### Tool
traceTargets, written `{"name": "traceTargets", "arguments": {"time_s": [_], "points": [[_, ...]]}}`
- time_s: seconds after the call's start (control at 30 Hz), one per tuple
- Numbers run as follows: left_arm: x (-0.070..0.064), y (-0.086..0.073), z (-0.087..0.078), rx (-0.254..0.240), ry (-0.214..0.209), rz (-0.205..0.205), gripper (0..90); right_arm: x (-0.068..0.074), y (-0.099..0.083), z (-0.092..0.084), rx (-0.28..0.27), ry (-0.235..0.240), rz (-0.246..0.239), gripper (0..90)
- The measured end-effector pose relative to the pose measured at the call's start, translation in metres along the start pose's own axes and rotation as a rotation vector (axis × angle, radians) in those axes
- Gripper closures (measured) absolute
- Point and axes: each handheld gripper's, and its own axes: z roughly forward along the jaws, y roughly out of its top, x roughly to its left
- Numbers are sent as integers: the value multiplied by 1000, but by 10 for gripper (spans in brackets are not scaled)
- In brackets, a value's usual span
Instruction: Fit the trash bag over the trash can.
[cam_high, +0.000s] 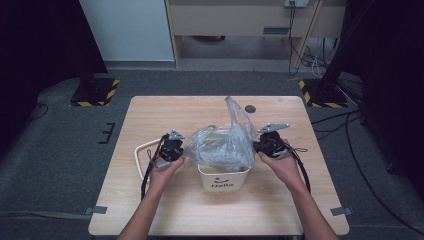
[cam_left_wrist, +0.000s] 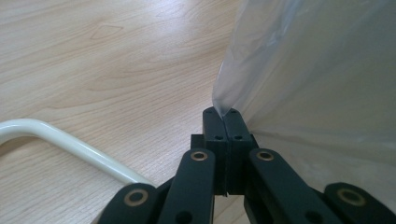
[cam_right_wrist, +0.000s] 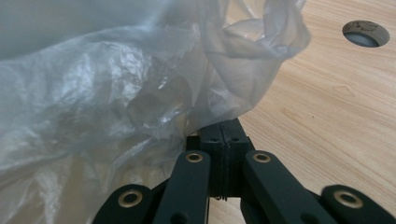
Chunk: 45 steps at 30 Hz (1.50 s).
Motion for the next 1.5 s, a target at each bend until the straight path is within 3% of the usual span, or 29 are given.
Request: {"name": "traceTargets", "arguments": {"time_s": [0.33,0.63,0.93,1.23,1.5], "points": [[-1,-1,-6,-18,22,14,900,-1,-4,6,28,-10,11,900],[-2,-3,-3,-5,9,3,900,-1,-5,7,58,6,19,900],[-4,0,2,3,12,13,900,-3,-10,2,52,5,4,900],[-6,0,5,8,10,18,900,-5,-16,1,41,12,27,900],[-5,-1,5,7,18,28,900,-7,-20,1,21,-8,15,887]]}}
